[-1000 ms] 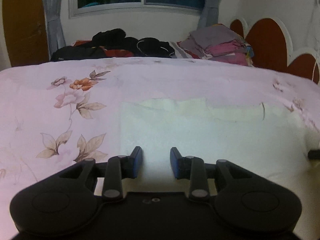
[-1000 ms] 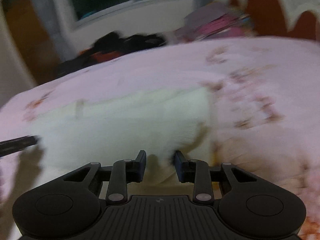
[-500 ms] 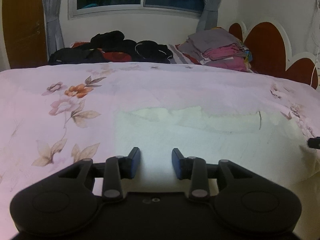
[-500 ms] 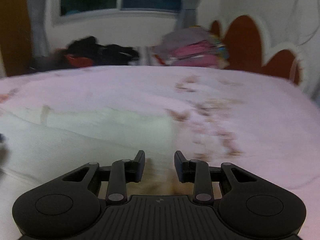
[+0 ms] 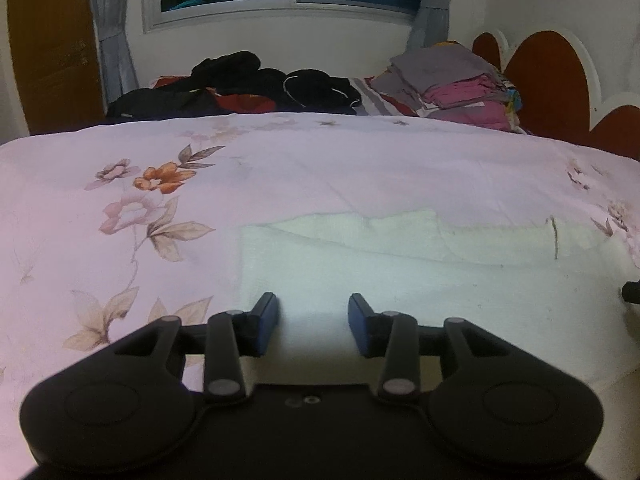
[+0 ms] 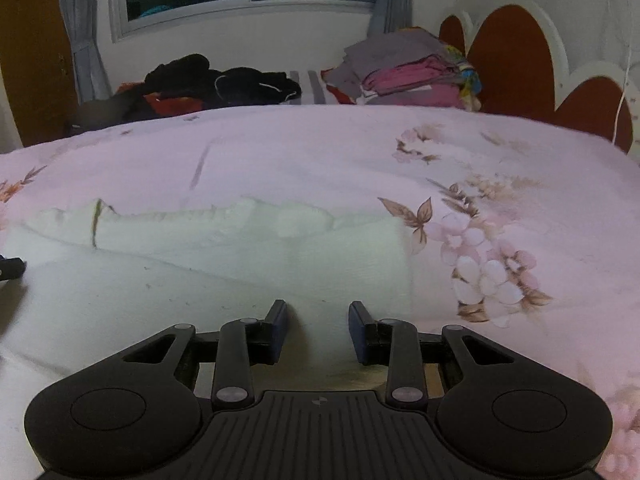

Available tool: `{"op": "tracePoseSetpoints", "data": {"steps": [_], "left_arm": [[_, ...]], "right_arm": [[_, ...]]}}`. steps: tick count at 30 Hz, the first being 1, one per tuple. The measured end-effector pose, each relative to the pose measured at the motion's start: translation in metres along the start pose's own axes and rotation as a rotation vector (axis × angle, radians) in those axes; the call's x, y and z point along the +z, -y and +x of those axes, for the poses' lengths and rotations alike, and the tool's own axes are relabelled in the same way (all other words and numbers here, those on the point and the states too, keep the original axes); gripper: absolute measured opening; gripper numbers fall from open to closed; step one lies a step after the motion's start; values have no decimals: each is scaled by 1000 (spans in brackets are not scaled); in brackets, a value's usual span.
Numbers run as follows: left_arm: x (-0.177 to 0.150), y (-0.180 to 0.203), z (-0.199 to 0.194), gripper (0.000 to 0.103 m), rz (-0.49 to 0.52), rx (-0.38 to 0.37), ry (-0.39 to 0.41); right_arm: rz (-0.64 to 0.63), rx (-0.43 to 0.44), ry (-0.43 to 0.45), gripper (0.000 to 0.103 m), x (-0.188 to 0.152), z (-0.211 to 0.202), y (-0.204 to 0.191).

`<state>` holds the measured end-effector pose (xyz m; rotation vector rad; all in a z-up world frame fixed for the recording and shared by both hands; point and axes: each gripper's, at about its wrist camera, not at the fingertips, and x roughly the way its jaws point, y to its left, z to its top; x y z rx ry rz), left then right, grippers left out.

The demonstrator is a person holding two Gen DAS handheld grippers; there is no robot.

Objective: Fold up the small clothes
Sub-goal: 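Press both open grippers along the folded sweater to flatten it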

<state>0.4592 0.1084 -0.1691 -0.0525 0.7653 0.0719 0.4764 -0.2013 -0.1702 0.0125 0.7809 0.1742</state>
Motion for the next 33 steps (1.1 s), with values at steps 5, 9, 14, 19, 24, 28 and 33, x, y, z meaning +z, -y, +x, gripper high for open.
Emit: {"op": "tracePoseSetpoints", "data": {"steps": [5, 9, 14, 19, 24, 28, 33], "left_arm": [[-12, 11, -25, 40, 32, -30, 10], [-25, 15, -25, 42, 60, -18, -12], [-20, 15, -24, 43, 56, -7, -36], [-19, 18, -26, 43, 55, 17, -51], [-21, 24, -33, 46, 65, 38, -58], [-25, 29, -40, 46, 69, 60, -56], [-27, 34, -57, 47, 48, 69, -46]], "right_arm": [[-40, 20, -12, 32, -16, -15, -5], [-95, -35, -18, 32, -26, -9, 0], [-55, -51, -26, 32, -24, -17, 7], [-36, -63, -39, 32, -24, -21, 12], [-86, -67, -56, 32, -28, -27, 10], [-75, -39, -79, 33, -33, -31, 17], [-34, 23, -30, 33, -30, -53, 25]]}}
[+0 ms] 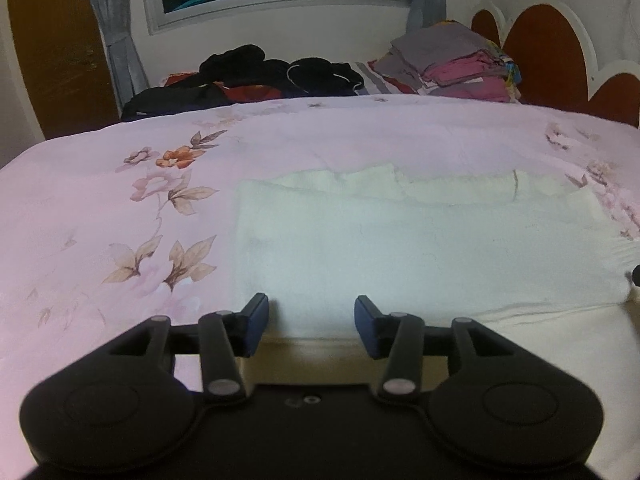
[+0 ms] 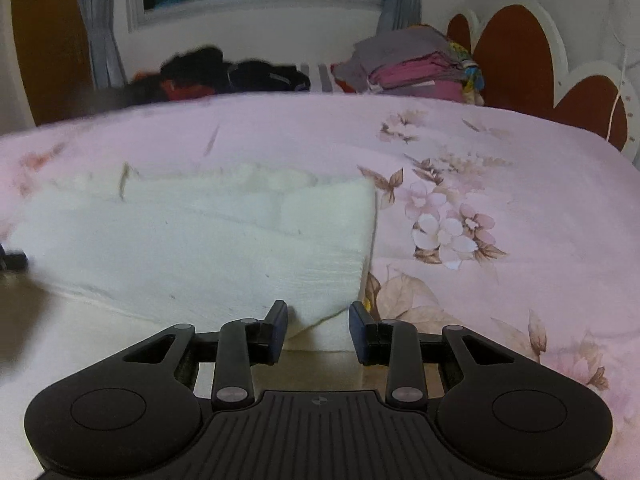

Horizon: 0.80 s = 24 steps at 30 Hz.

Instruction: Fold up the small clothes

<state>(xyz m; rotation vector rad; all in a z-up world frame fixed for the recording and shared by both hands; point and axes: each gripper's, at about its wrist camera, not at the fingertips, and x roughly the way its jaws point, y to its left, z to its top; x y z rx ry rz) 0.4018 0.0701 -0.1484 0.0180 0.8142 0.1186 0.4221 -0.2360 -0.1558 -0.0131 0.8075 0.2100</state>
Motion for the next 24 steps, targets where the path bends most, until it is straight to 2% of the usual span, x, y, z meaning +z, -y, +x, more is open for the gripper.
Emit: {"op": "tracePoseSetpoints", "data": {"steps": [4, 7, 10, 18, 22, 24], "left_arm": [[-4, 10, -17, 49, 8, -1, 9], [-11, 16, -27, 54, 15, -5, 19], [-21, 19, -27, 55, 20, -2, -3], [-53, 9, -49, 55, 0, -2, -44], [-65, 5, -59, 56, -7, 5, -51], [-67, 4, -62, 57, -17, -6, -54]], "right_arm": [[-35, 40, -28, 33, -5, -3, -4], [-28, 71, -3, 33, -12, -12, -4], [-61, 73, -72, 34, -21, -4, -5], [-41, 113, -22, 33, -35, -25, 6], [-35, 119, 1, 33, -22, -15, 8], [5, 137, -37, 33, -15, 0, 12]]}}
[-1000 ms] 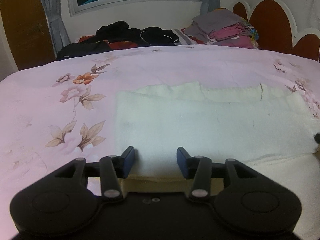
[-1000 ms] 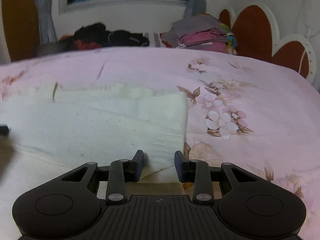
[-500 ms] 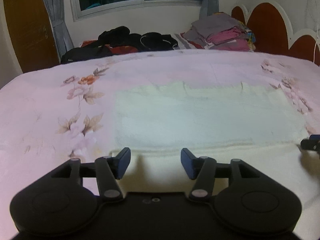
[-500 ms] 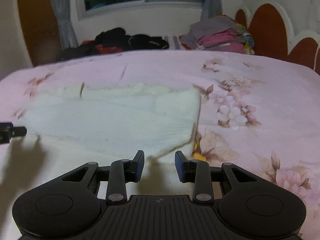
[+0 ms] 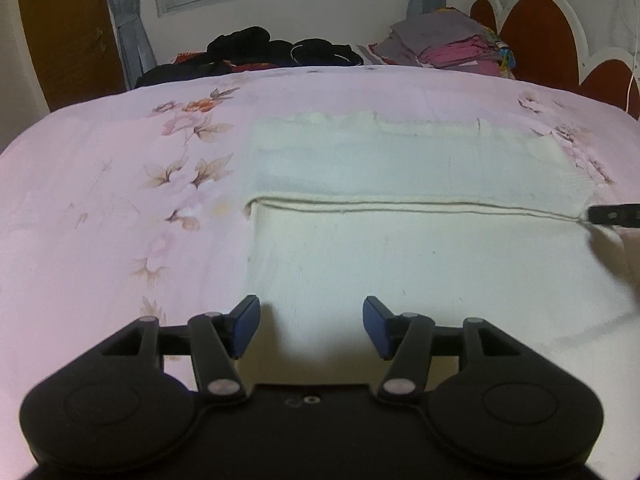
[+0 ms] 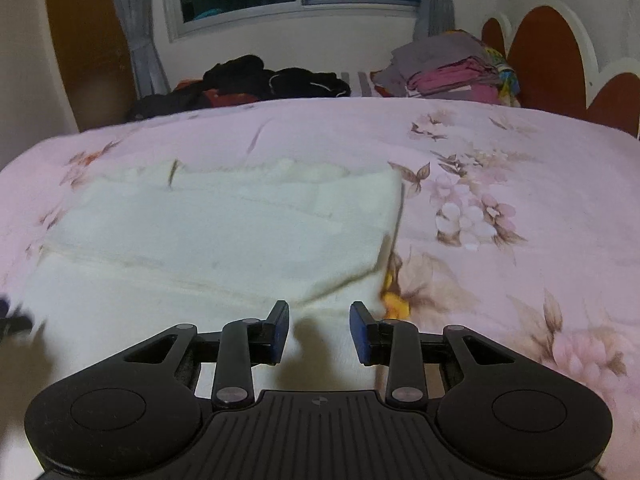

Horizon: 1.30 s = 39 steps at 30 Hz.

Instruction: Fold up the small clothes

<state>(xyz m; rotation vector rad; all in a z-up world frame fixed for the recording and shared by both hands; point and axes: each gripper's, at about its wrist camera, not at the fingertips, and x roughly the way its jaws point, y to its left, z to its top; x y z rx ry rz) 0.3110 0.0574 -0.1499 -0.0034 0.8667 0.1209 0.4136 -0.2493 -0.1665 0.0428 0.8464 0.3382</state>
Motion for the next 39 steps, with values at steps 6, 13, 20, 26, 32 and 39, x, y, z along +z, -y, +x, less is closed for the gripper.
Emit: {"op": "tracePoseSetpoints", "data": {"steps": [6, 13, 20, 26, 32, 39], "left_arm": [[3, 2, 0, 57, -5, -40, 23], [5, 1, 1, 58, -33, -88, 39], [7, 0, 6, 59, -49, -84, 32], [5, 5, 4, 59, -43, -70, 22], [1, 4, 1, 61, -62, -48, 23], [-6, 10, -9, 61, -63, -43, 23]], "right_arm": [[85, 50, 6, 33, 7, 19, 1], [-15, -59, 133, 7, 13, -9, -14], [-10, -178, 152, 8, 7, -22, -1], [-42, -115, 94, 8, 8, 4, -14], [75, -66, 83, 11, 11, 9, 21], [3, -163, 29, 12, 6, 11, 20]]}}
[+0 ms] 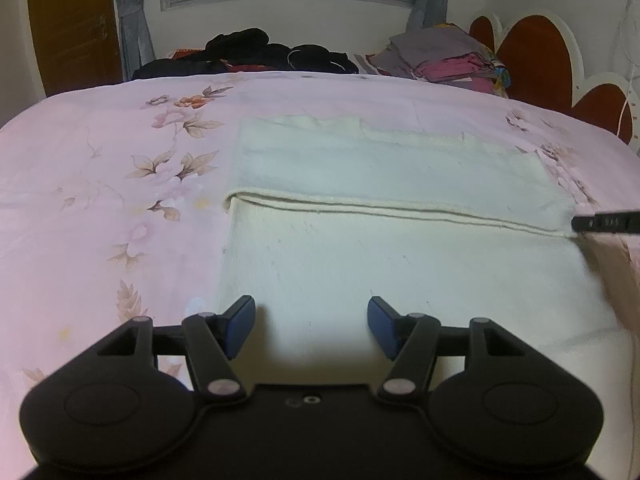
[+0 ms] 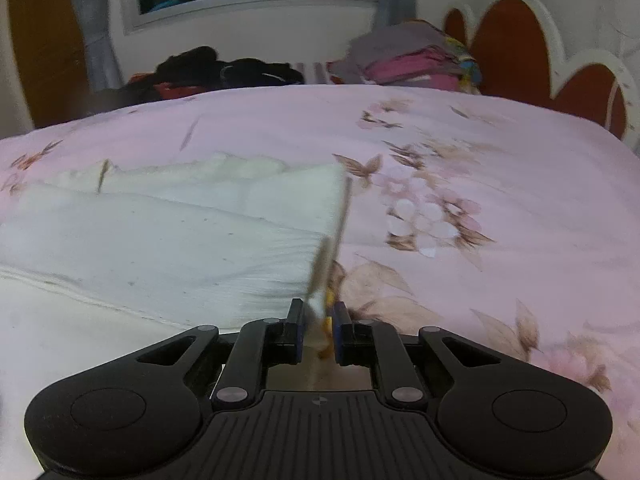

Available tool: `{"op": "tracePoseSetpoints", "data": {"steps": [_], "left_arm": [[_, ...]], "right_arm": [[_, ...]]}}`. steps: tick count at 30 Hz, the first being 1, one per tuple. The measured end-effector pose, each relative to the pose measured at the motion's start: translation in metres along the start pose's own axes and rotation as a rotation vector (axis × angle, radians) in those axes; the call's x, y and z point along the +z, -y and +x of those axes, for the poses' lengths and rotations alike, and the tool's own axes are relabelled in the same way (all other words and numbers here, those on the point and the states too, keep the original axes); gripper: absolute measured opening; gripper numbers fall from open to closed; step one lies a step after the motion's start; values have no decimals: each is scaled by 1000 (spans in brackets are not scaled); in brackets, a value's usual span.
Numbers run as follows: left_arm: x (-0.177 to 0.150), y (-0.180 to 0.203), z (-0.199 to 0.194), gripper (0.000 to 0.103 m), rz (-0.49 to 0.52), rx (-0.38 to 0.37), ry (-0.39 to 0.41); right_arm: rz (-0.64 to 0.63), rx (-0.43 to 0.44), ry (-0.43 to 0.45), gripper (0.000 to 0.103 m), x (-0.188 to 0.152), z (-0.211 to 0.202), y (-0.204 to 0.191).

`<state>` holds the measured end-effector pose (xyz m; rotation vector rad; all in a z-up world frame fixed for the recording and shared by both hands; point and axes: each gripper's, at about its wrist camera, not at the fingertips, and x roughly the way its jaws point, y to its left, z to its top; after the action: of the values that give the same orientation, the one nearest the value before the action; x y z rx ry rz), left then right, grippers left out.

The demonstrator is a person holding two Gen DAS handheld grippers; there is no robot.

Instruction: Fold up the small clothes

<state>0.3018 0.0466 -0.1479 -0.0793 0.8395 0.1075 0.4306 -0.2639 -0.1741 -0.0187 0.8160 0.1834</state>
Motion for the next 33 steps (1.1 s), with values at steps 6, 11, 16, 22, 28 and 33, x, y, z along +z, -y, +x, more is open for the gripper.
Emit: {"op": "tracePoseSetpoints", "data": {"steps": [6, 11, 16, 22, 28, 33], "left_arm": [[-6, 3, -13, 62, 1, -18, -14], [-14, 0, -31, 63, 19, -38, -14], [-30, -6, -53, 68, 21, -79, -11], [-59, -10, -83, 68, 40, -127, -11], [-94, -30, -117, 68, 55, -132, -5], [-120, -61, -137, 60, 13, -126, -34]], "right_arm": [[-16, 87, -30, 12, 0, -7, -14], [47, 134, -4, 13, -18, -42, -1], [87, 200, 40, 65, -51, -105, -5], [33, 208, 52, 70, -96, -173, -35], [29, 178, -3, 70, -146, -209, -41], [50, 145, -43, 70, -183, -228, -36]]}}
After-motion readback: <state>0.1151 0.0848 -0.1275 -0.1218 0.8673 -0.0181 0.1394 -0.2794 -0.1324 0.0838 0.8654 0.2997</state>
